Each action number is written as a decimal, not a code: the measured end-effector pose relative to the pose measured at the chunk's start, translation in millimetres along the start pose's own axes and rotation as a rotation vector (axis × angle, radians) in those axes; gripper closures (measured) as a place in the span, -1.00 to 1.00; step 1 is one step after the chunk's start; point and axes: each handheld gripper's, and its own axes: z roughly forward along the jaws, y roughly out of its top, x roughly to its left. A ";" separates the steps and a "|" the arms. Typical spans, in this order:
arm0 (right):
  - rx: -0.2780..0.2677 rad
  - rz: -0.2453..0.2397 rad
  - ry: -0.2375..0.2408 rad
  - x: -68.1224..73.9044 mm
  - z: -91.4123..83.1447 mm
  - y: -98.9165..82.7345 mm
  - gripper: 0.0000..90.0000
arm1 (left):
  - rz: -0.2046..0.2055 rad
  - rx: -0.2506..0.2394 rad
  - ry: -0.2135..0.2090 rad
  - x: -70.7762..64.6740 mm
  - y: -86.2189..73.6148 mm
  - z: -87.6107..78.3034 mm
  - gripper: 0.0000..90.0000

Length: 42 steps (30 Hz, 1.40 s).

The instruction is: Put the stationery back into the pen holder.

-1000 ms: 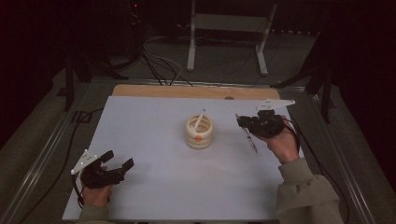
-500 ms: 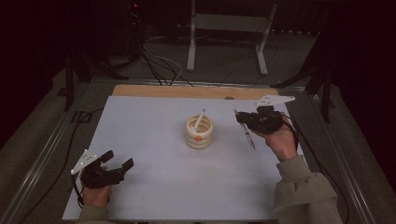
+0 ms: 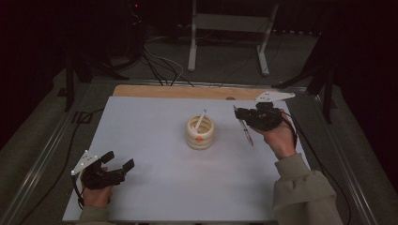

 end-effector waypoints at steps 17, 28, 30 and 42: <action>-0.044 0.013 0.001 3.5 5.3 12.8 0.80 | -0.001 0.001 -0.002 0.5 0.0 -0.1 -0.99; -0.084 0.041 -0.005 2.8 9.8 18.9 0.80 | -0.003 -0.001 -0.002 0.5 -0.1 0.0 -0.99; -0.090 0.041 -0.006 3.4 11.0 20.1 0.80 | -0.003 0.000 -0.002 0.5 0.0 -0.2 -0.99; -0.114 0.044 -0.004 6.7 19.3 27.1 0.80 | -0.005 -0.002 -0.001 0.9 -0.6 -1.0 -0.99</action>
